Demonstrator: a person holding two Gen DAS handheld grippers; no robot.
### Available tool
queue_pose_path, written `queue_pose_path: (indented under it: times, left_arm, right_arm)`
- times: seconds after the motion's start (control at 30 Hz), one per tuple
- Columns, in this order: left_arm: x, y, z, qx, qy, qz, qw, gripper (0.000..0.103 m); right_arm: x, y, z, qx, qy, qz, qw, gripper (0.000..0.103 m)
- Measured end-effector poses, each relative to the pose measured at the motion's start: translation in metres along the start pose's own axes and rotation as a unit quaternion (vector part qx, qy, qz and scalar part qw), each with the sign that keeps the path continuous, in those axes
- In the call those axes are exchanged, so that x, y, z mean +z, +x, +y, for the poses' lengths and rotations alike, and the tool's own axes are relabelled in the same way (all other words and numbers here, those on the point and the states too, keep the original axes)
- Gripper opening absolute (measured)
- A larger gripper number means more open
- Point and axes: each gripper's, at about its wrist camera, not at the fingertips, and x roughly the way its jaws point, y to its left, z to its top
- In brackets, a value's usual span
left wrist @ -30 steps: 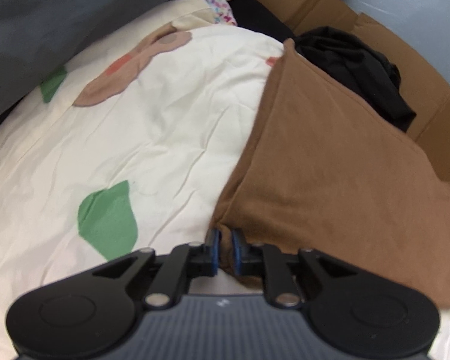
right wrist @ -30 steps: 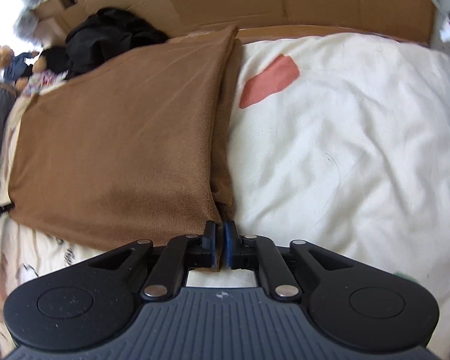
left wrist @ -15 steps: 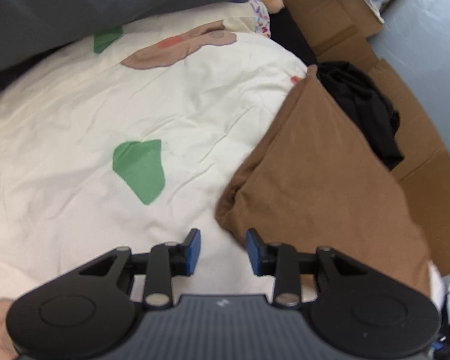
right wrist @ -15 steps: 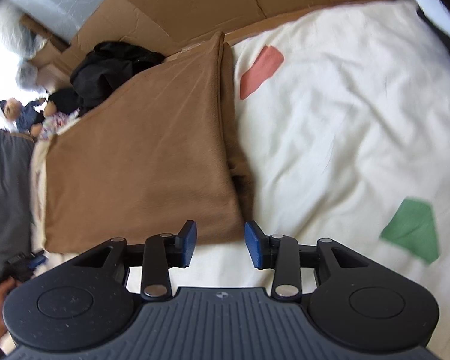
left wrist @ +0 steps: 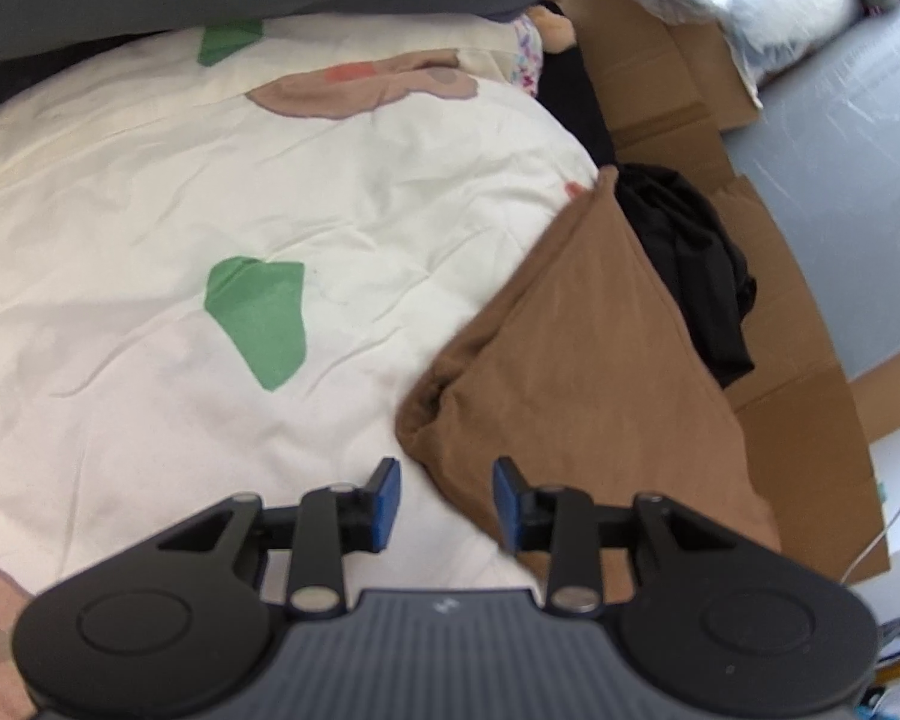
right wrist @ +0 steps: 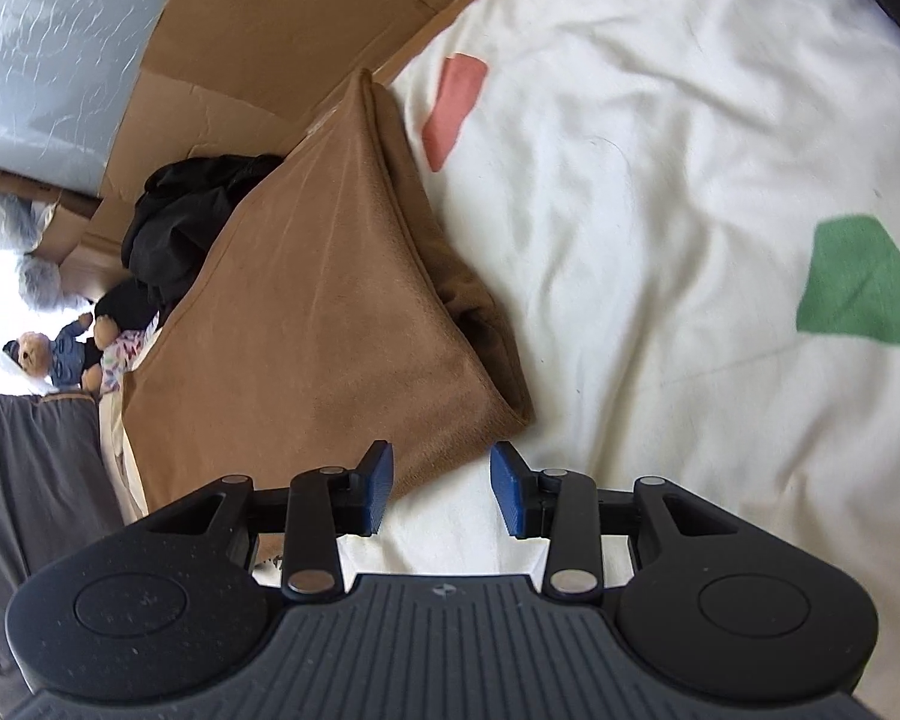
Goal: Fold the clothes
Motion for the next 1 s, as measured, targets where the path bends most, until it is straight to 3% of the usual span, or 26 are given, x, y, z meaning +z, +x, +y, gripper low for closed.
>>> queue_pose_path:
  times: [0.63,1.0]
  left_arm:
    - [0.009,0.028,0.015,-0.045,-0.052,0.002,0.9976,0.04]
    - [0.022,0.055,0.009,-0.063,-0.047,0.022,0.9967,0.042]
  right_arm:
    - [-0.004,0.018,-0.017,0.017,0.067,-0.031,0.997,0.041]
    - [0.003,0.03,-0.018,0.039,0.077,-0.04,0.996,0.042]
